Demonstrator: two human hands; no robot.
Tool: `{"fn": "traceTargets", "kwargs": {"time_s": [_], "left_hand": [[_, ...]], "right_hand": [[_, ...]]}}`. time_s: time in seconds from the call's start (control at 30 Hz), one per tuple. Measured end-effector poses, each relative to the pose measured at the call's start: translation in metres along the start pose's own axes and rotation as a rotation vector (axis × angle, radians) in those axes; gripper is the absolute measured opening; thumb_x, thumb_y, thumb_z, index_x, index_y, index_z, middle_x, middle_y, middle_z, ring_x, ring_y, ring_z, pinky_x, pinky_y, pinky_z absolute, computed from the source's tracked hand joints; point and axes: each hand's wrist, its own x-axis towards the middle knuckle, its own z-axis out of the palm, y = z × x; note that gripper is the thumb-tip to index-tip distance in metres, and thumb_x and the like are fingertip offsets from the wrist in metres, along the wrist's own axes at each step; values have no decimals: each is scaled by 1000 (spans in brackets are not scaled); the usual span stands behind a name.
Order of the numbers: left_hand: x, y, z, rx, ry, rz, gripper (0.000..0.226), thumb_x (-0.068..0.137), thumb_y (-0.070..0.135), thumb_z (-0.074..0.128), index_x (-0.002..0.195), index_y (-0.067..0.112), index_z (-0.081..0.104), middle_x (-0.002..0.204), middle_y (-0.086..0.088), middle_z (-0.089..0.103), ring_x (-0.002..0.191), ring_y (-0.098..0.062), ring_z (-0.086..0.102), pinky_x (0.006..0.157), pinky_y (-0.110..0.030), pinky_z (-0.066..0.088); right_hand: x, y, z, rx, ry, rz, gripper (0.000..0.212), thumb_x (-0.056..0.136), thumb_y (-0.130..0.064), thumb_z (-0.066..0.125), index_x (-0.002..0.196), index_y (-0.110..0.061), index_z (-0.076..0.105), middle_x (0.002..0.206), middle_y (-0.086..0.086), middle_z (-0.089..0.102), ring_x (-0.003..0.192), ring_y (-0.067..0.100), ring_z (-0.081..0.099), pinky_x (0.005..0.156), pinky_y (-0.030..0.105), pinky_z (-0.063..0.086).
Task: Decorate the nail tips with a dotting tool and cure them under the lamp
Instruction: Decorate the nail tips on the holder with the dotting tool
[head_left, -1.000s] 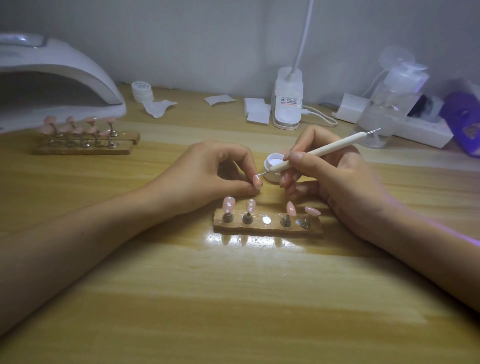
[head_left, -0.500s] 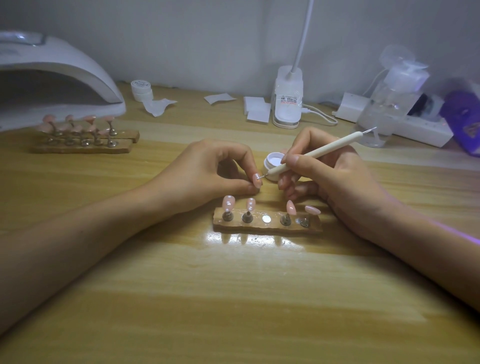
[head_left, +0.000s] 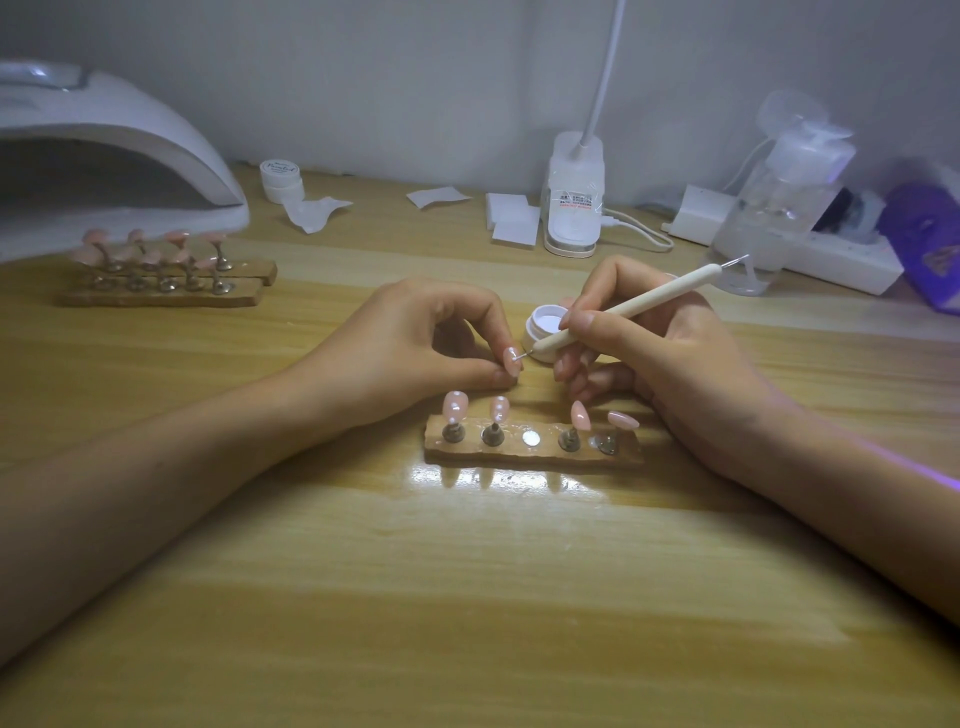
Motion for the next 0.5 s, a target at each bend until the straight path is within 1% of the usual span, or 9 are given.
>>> {"fn": "traceTargets", "kwargs": {"time_s": [0.2,0.37,0.5], "left_hand": [[0,1,0,-4,-2,0,14,78,8,80,77,19,71,80,7,75,70,1,67,66,-8,45],[0,1,0,0,-2,-1,12,78,8,80,78,17,71,80,7,75,71,0,68,67,-9,45],[0,0,0,1,2,-3,13,78,10,80,77,20,71,81,6,75,72,0,68,68,-10,46]], "right_hand": [[0,0,0,10,3,5,19,88,-14,64,70,-22,61,69,8,68,63,15,65,55,21,52],[0,-1,0,11,2,7,19,87,-14,65,70,-22,61,69,8,68,63,15,65,55,21,52],[0,0,0,1,7,5,19,87,-15,65,70,-23,61,70,9,68,63,16,65,55,22,53]]}}
